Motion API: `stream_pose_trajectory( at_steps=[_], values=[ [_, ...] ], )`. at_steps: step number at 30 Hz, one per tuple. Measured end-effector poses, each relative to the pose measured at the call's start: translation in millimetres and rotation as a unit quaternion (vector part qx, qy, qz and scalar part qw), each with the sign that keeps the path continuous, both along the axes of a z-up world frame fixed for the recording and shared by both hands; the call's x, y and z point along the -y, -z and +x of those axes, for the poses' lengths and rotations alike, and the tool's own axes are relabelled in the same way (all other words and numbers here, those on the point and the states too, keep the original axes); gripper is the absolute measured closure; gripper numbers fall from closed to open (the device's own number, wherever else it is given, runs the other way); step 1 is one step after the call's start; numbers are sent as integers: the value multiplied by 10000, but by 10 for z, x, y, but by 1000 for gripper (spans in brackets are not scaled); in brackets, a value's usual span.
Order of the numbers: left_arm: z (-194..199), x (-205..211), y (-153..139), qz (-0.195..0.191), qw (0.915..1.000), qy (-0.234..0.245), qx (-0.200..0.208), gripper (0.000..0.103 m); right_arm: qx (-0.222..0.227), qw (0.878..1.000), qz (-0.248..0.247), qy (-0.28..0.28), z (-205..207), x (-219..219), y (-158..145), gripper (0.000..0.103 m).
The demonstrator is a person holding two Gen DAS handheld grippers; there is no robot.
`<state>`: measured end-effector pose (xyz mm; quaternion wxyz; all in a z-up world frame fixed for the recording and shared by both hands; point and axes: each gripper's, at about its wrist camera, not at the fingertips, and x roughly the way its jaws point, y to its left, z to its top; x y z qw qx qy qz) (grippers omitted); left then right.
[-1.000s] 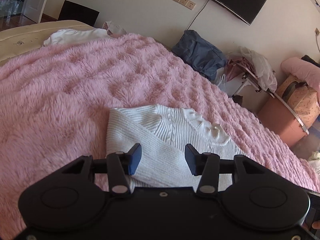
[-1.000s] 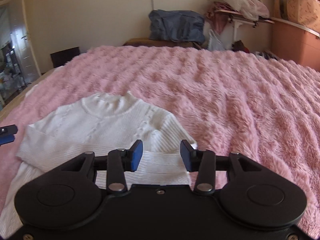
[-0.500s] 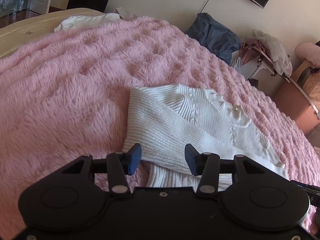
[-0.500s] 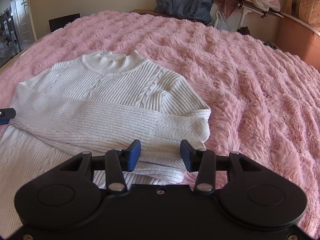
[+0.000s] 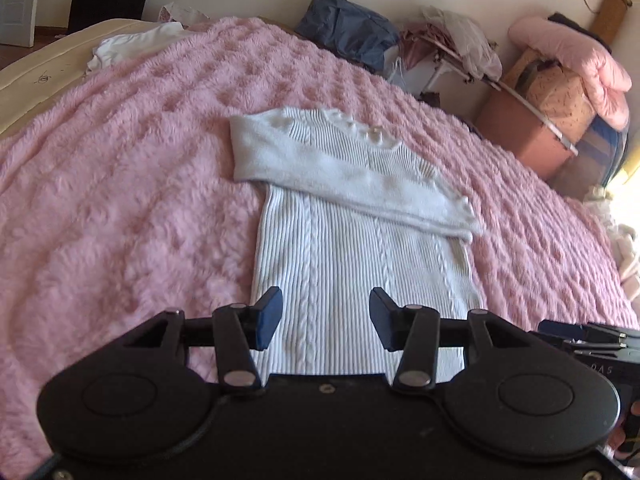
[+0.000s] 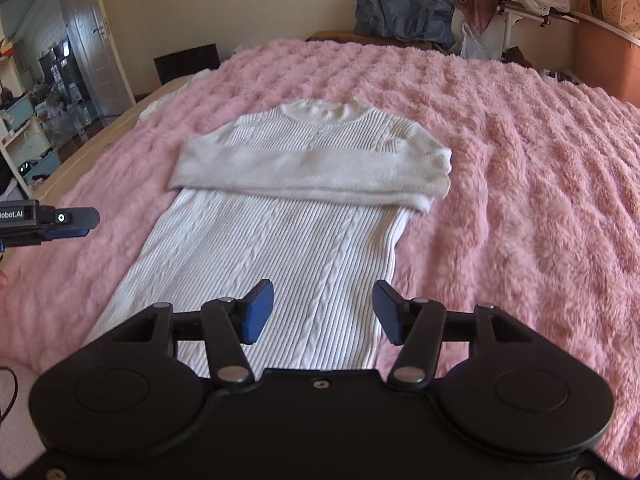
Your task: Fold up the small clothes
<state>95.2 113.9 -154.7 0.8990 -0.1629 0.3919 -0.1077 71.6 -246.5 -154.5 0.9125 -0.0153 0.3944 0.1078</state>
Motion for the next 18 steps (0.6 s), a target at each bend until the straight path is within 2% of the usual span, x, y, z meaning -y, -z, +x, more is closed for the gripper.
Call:
stream_pose_trajectory(
  at_steps=[4,8,18],
  values=[
    [-457,-34,114,496,9980,209,-332,54,-295,9993,-224,2,-416,12,138,46],
    [-734,-99,283,686,9949,155,-718,54,-719,9969,-182,273,-702,69,310,46],
    [-825,-25,509,777,9882,267,-1291,54,-1130,9898,-264,825,-1012,33,489,49]
  ],
)
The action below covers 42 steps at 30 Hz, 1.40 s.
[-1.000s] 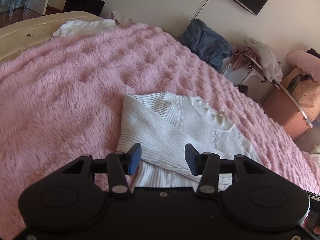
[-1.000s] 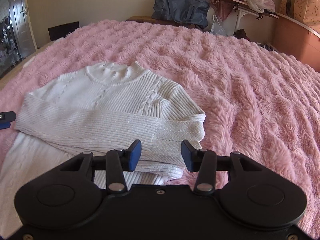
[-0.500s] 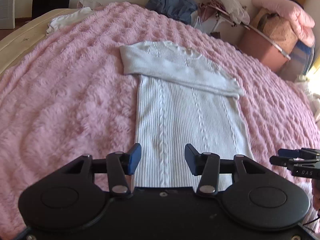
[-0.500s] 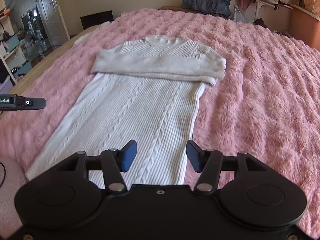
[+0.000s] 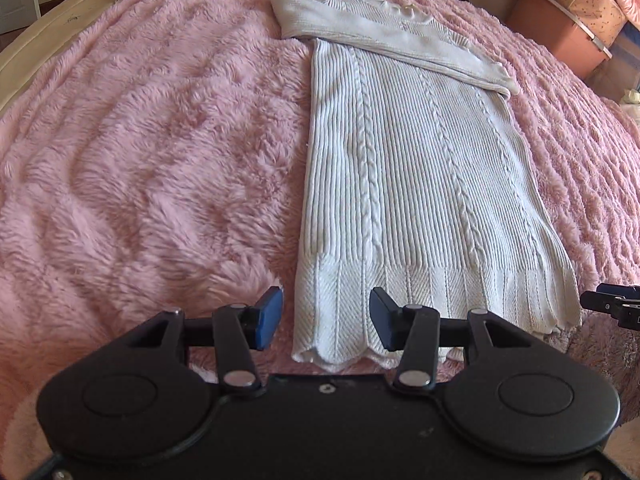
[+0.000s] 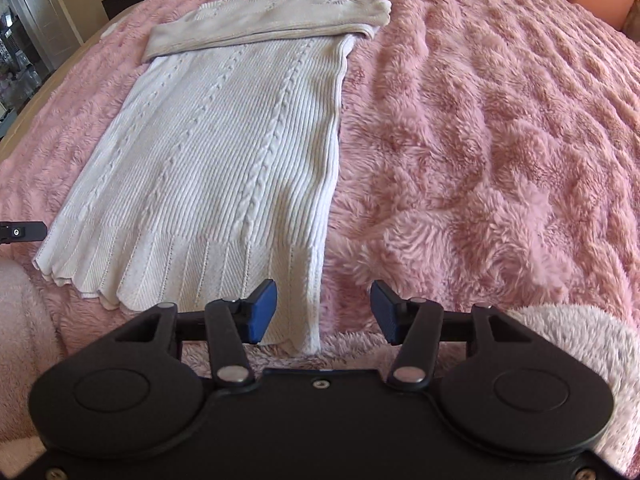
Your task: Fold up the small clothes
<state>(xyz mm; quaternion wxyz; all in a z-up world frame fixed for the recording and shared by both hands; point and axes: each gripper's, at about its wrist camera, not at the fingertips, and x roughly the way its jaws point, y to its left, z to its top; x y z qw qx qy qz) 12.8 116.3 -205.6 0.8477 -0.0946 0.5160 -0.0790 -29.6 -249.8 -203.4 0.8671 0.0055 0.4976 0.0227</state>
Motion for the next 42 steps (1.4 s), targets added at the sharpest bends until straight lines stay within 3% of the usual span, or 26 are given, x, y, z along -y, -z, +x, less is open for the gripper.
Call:
stream_pose_trajectory(
  at_steps=[4,11,22,24,25,27,31,37,42],
  values=[
    [26,13,78,4,9998,17,-194,54,-74,10000,-13,-9,-9,-34,12,50],
    [90,-30,177,-354,9981,-39,-500,59,-302,9995,-7,94,64,-49,128,52],
    [156,24,230,-343,9979,96,-543,65,-439,9989,51,135,142,-47,224,53],
    [165,31,242,-386,9976,125,-558,74,-491,9987,102,124,157,-52,242,58],
    [171,28,256,-444,9972,145,-579,84,-525,9984,144,114,165,-51,257,66],
    [171,19,270,-518,9967,131,-605,91,-610,9977,276,128,173,-40,284,78],
    [156,10,266,-601,9964,111,-592,95,-632,9971,392,162,175,-36,281,94],
    [98,10,133,-651,9970,205,-370,97,-535,9963,648,195,135,33,168,95],
    [135,-111,-28,-1175,9926,106,-281,97,-251,9946,990,201,139,116,-83,95]
  ],
)
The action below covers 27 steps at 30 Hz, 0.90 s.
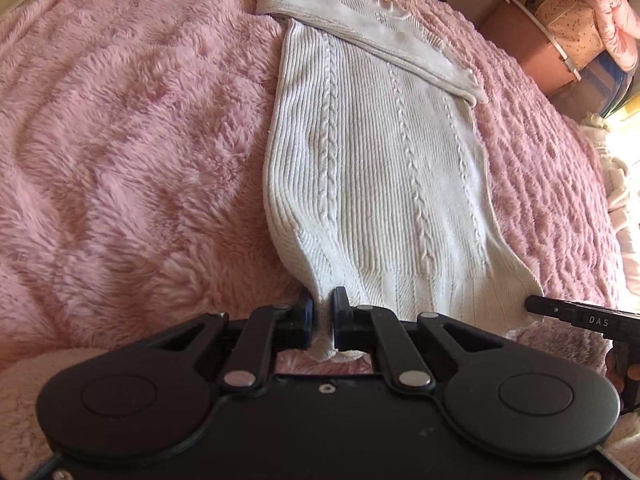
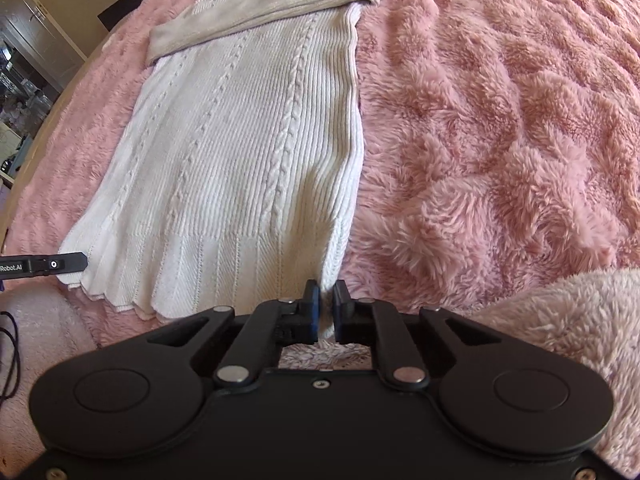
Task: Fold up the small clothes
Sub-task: 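Lift the hem with both grippers and carry it toward the collar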
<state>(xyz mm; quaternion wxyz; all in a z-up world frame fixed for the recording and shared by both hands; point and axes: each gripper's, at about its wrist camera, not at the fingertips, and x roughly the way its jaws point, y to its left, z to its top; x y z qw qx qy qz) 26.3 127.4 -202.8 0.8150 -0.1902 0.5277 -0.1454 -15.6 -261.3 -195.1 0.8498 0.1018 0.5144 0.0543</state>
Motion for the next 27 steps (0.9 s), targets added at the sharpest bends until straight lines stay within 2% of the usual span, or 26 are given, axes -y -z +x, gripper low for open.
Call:
stream_pose_trajectory(
  at_steps=[6,11,17,21,27],
  values=[
    [217,-57,-307,-514,9979,-103,374,97,588,9980,225,13,158,7,-395,95],
    [578,-142,-580,-705,9938,-256,826,97,1193,9924,217,230,376,45,-641,95],
    [1262,-161,-815,-621,9906,-416,1142,97,1787,9824,172,522,815,151,-800,95],
    [1806,-167,-916,-678,9891,-449,1230,97,1922,9787,222,686,1246,229,-794,95],
    [2637,-113,-956,-471,9886,-450,1356,97,2154,9729,236,809,1954,279,-818,95]
  ],
)
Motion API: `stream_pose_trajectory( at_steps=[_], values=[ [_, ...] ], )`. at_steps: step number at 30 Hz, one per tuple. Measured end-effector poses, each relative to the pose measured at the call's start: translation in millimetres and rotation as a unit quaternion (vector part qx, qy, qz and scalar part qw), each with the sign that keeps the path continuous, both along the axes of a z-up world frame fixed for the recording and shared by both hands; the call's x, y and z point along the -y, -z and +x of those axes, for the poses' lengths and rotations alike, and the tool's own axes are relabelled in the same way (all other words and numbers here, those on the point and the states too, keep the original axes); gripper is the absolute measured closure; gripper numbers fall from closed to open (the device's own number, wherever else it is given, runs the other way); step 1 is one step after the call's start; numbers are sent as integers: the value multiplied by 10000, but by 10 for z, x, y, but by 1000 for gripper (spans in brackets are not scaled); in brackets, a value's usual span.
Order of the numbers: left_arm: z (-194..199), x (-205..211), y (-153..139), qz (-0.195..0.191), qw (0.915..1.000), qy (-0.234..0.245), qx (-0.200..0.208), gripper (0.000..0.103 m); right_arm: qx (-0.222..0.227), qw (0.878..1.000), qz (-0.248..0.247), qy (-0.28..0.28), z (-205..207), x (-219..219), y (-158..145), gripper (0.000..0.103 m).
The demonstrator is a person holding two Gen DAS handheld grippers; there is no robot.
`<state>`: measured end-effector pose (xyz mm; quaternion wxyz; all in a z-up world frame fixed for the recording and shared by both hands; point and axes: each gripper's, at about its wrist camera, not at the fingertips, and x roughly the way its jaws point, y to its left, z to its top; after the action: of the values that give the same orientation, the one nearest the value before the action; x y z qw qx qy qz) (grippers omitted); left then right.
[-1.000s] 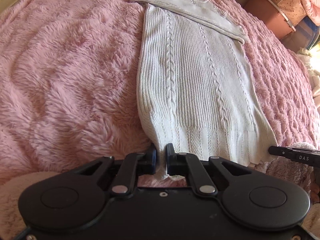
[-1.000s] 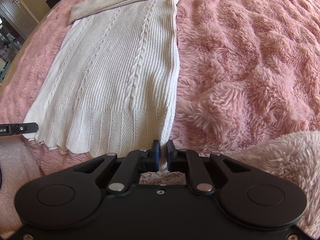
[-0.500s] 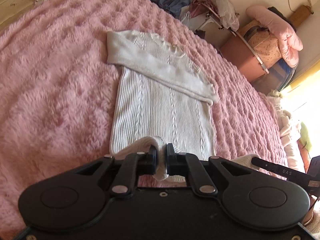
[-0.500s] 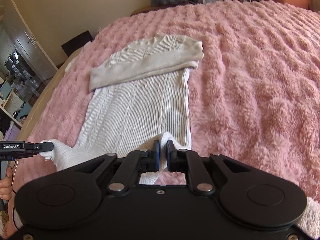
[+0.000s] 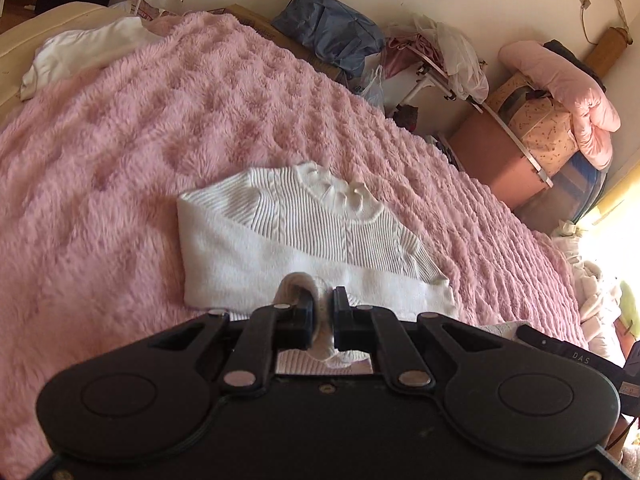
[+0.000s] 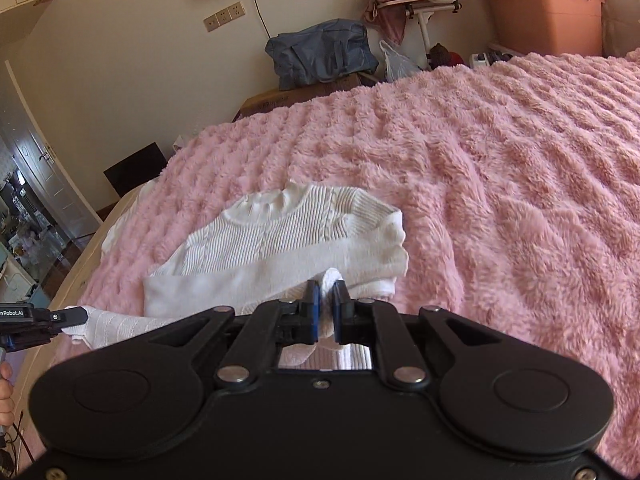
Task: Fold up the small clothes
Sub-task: 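Lift the hem with both grippers and carry it toward the collar, then open both grippers and release the hem near the collar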
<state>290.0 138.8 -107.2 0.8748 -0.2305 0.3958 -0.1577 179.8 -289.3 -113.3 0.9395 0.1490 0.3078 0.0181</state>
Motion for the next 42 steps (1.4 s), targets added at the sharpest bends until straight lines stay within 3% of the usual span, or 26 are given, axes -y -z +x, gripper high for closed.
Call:
stream_pose_trajectory(
  at_steps=[5,10,19,21,24,26,27,28,33,38,42],
  values=[
    [681,2,127,39,9999,-147,-47,97,110,9999,-99,28,603,8,33,95],
    [1240,70,345,185,9994,-209,-199,97,-87,9998,13,150,1158,91,210,95],
    [1782,181,847,399,9970,-394,-531,97,-530,9967,327,525,1752,187,659,95],
    [1801,188,934,489,9963,-399,-581,91,-643,9956,374,577,1830,201,750,95],
    [1794,143,911,724,9937,-699,-488,63,-621,9960,278,587,1882,224,806,92],
    [1724,105,797,992,9912,-824,-305,62,-552,9959,173,690,1859,264,774,78],
    [1673,86,736,985,9918,-784,-209,62,-480,9959,175,742,1823,296,736,66],
    [1611,71,671,948,9929,-710,-89,62,-397,9964,184,729,1774,316,690,59],
    [1195,179,483,813,9958,18,413,60,-42,10000,-57,1,1478,154,460,59],
    [1005,427,675,1058,9931,465,205,59,-63,9957,-620,-679,1356,-172,470,60],
    [1016,511,923,1112,9928,437,-61,59,-210,9918,-1051,-702,1427,-313,558,61]
  ],
)
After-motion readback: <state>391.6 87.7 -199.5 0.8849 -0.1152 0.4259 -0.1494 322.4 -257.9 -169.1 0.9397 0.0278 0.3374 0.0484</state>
